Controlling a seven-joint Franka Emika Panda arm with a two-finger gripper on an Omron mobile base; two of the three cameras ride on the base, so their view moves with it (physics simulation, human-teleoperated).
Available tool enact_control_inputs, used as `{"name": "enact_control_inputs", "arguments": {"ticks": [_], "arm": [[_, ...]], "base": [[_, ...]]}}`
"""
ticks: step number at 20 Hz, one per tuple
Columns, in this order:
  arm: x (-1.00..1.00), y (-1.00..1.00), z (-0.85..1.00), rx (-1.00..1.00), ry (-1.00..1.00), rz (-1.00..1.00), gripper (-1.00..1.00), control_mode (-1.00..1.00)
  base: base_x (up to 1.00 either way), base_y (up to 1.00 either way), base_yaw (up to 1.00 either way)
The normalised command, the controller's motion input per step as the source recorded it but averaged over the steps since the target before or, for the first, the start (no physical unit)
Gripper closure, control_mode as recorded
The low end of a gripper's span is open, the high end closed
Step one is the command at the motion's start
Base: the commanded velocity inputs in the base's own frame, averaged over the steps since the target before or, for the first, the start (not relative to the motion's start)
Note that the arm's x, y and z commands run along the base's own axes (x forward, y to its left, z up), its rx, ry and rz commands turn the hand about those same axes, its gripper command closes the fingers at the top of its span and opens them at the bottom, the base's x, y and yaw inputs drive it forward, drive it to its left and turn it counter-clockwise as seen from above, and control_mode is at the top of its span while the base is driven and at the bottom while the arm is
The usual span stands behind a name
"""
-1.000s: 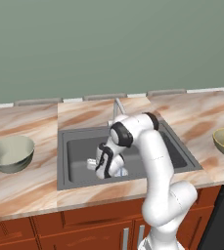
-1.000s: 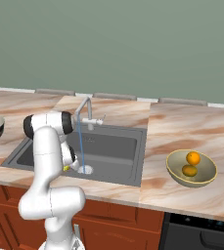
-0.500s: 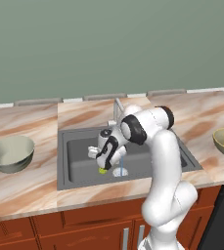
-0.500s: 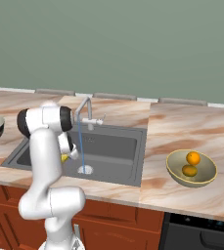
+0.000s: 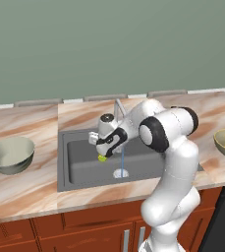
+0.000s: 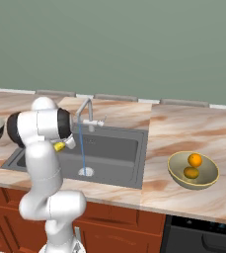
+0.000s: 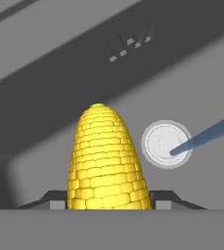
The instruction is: Pick the oranges from the sink and place them in one bowl. Place the corn in the other bowl. Then turn off the sink faucet.
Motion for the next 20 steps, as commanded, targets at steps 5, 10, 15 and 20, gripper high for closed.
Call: {"name": "enact_control_inputs", "arguments": {"ticks": [5, 10, 15, 20], "arm": [[-0.40, 0.07, 0.81, 0.00, 0.00, -0.06, 1.00, -1.00], [-0.54, 0.08, 0.63, 0.00, 0.00, -0.03, 1.00, -1.00], [-0.50, 0.01, 0.76, 0.05, 0.00, -0.01, 1.00, -1.00], [-0.40, 0.01, 0.65, 0.04, 0.00, 0.00, 1.00, -1.00]], "base": [[0.00, 0.00, 0.00], [0.00, 0.00, 0.00], [0.00, 0.00, 0.00], [0.00, 0.00, 0.00]]}}
